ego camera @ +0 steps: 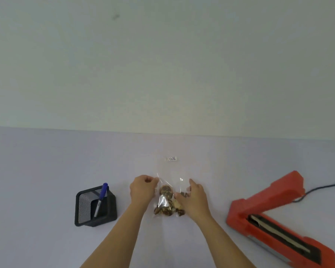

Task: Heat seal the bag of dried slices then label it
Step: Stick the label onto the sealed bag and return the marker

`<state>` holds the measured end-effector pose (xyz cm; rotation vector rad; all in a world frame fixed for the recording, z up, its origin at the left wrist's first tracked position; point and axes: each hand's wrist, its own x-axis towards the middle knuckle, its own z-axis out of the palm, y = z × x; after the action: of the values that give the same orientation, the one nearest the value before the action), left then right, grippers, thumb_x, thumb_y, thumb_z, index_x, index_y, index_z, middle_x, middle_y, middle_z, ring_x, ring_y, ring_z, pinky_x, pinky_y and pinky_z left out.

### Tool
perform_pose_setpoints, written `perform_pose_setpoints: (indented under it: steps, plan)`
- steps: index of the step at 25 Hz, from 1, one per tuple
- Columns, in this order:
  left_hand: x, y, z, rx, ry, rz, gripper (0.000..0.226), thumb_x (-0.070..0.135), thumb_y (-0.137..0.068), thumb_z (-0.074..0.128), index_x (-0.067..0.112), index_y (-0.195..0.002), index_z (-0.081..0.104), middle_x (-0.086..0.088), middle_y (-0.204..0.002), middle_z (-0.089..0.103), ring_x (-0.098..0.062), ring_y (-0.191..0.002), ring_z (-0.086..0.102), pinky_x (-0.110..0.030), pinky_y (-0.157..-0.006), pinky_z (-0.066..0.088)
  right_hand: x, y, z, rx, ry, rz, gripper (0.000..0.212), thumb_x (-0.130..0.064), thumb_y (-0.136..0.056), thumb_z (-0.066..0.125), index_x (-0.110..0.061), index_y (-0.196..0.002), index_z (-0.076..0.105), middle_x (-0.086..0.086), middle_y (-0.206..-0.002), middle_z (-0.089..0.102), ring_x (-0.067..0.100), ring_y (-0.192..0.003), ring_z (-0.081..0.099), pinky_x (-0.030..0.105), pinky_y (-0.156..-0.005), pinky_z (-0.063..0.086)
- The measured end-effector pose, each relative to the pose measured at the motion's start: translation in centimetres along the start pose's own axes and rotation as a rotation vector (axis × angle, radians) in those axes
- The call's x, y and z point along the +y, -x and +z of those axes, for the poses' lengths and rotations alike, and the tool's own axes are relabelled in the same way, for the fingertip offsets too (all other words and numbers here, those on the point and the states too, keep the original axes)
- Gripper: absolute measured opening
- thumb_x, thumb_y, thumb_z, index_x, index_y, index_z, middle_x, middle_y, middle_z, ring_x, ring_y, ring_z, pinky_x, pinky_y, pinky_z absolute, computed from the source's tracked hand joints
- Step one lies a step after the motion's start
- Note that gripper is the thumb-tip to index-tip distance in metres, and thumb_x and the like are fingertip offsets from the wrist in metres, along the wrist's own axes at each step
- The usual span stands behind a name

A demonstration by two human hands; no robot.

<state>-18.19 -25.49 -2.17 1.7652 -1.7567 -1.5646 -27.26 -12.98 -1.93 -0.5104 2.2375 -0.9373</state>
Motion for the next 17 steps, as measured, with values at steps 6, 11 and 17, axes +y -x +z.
perform_pose_setpoints:
  steps: [6,11,17]
  plan:
    - [0.2,-3.0,1.3,0.004,-0.113,0.019,0.02,0.032,-0.081,0.065,0.021,-0.065,0.063,0.001,-0.064,0.064,-0.028,-0.076,0.066,-0.043,-0.077,0.057,0.5,-2.3,0.9,0.003,0.029,0.032,0.073,-0.027,-0.085,0.065,-0.007,-0.143,0.026,0.01,-0.128,0.041,0.016,-0.108,0.046,0.02,-0.09,0.035]
    - [0.4,-2.5,1.1,0.015,-0.18,0.12,0.027,0.033,-0.088,0.06,0.011,-0.102,0.063,-0.004,-0.094,0.068,-0.02,-0.089,0.061,-0.03,-0.081,0.048,0.6,-2.4,0.4,0.045,0.126,0.034,0.077,-0.04,-0.083,0.064,-0.008,-0.143,0.027,0.01,-0.136,0.036,0.025,-0.129,0.037,0.031,-0.102,0.036]
    - [2.4,2.4,-1.8,0.036,-0.3,0.424,0.04,0.017,-0.093,0.053,0.004,-0.13,0.048,-0.014,-0.125,0.058,-0.026,-0.111,0.056,-0.035,-0.095,0.046,-0.5,1.5,-0.1,0.151,0.244,-0.061,0.064,-0.041,-0.087,0.057,-0.01,-0.138,0.036,0.011,-0.133,0.04,0.027,-0.126,0.036,0.037,-0.097,0.039]
